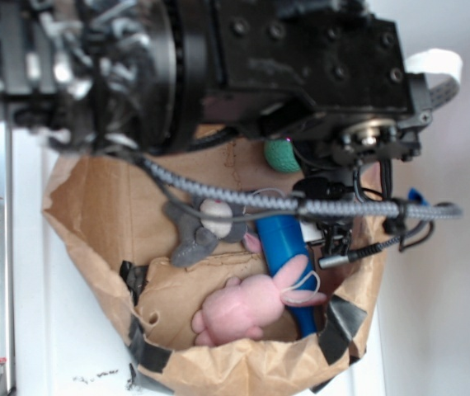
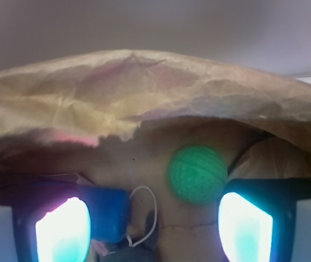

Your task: Grab the green ball.

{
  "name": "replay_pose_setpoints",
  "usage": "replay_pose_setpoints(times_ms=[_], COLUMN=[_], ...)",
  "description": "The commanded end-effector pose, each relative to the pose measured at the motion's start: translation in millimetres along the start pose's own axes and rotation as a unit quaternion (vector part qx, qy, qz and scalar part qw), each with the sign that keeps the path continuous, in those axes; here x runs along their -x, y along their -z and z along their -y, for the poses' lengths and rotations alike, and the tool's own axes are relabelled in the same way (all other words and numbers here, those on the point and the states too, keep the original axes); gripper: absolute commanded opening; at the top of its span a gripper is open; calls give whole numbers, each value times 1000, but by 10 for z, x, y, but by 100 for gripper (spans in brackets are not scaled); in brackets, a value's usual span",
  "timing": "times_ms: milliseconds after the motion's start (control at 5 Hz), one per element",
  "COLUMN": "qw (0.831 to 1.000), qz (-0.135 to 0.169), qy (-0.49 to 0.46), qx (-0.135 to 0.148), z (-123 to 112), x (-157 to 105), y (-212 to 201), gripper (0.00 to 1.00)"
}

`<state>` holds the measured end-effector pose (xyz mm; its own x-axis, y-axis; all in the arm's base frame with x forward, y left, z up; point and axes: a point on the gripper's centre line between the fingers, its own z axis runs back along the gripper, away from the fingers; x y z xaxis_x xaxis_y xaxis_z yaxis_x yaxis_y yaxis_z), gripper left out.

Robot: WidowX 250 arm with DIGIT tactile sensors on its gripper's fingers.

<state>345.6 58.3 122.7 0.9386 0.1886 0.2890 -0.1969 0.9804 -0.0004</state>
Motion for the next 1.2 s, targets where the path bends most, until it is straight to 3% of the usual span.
replay_pose_setpoints(times_ms=[0,200,600,800,1000], qw=[999,999,997,996,996], qz=[36,36,80,92,81], qy=[-6,-6,10,11,-8], qx=[-2,-2,6,1,-23], z=[-74,-74,-308,-404,-402], x=[-171,-171,166,254,154], y=[-231,-231,-6,93,199], gripper=[100,100,100,100,100])
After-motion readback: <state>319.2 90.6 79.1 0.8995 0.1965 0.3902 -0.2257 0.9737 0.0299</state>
